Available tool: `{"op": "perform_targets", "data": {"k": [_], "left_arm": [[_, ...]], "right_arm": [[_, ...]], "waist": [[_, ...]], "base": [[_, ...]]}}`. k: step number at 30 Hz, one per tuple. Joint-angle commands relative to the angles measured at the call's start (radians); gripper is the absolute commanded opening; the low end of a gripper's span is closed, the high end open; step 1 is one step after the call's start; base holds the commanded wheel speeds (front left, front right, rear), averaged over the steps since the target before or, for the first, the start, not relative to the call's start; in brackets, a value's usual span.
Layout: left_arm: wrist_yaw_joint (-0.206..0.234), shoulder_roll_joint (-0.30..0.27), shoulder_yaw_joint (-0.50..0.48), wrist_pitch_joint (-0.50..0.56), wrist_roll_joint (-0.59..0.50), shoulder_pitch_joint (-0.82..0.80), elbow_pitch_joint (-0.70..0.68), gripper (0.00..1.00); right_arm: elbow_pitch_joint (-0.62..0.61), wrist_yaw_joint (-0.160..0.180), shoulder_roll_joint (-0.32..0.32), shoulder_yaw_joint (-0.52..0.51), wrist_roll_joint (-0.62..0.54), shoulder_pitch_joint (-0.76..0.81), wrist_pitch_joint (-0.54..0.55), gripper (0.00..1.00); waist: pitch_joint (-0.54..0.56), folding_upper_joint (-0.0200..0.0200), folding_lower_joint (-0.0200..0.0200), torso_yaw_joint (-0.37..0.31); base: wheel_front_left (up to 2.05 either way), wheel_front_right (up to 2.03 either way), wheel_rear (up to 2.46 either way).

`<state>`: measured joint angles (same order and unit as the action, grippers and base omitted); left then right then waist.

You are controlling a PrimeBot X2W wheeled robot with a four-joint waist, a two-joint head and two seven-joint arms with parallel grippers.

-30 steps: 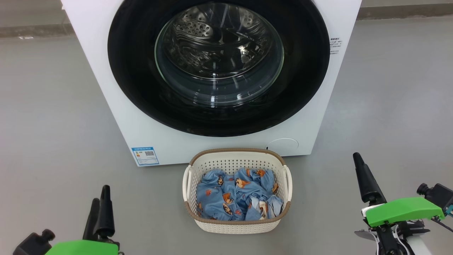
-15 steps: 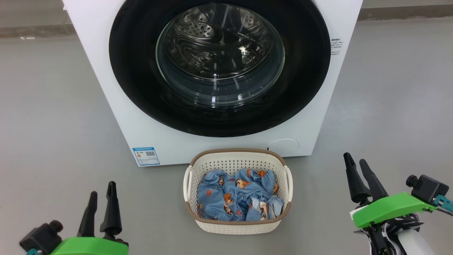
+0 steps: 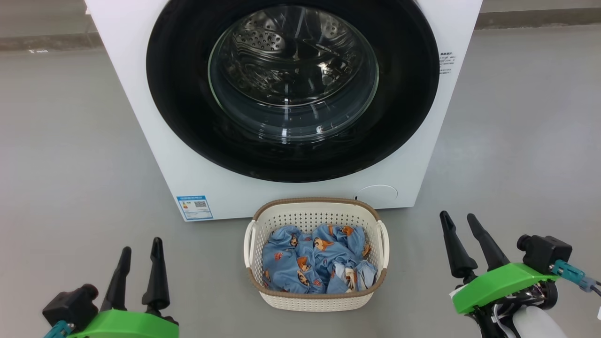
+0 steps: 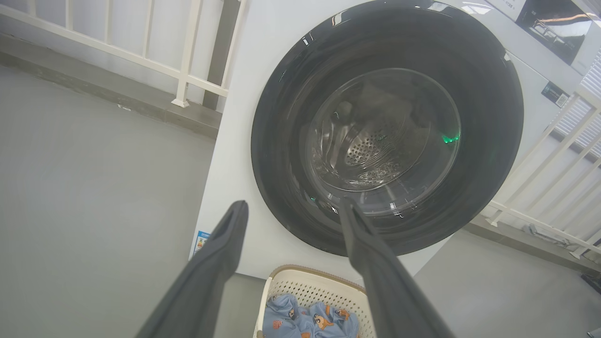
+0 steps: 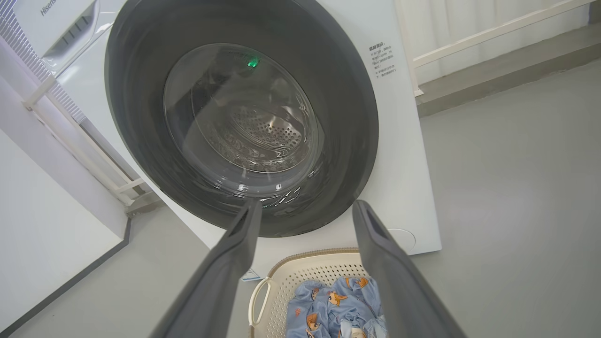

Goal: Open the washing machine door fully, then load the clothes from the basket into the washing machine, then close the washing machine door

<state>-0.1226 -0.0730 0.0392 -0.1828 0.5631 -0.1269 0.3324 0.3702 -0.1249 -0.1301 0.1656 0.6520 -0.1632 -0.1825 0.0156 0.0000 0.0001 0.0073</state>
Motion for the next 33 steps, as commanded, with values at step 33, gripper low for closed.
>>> {"op": "perform_targets", "data": {"k": [33], "left_arm": [[-0.007, -0.006, -0.041, -0.079, -0.305, -0.069, 0.049, 1.00]], "right_arm": [[0.040, -0.006, -0.026, 0.101, -0.245, -0.097, -0.079, 1.00]], "waist": [[0.015, 0.0000, 0.0000, 0.005]], "base": [[0.00, 0.00, 0.00]]}}
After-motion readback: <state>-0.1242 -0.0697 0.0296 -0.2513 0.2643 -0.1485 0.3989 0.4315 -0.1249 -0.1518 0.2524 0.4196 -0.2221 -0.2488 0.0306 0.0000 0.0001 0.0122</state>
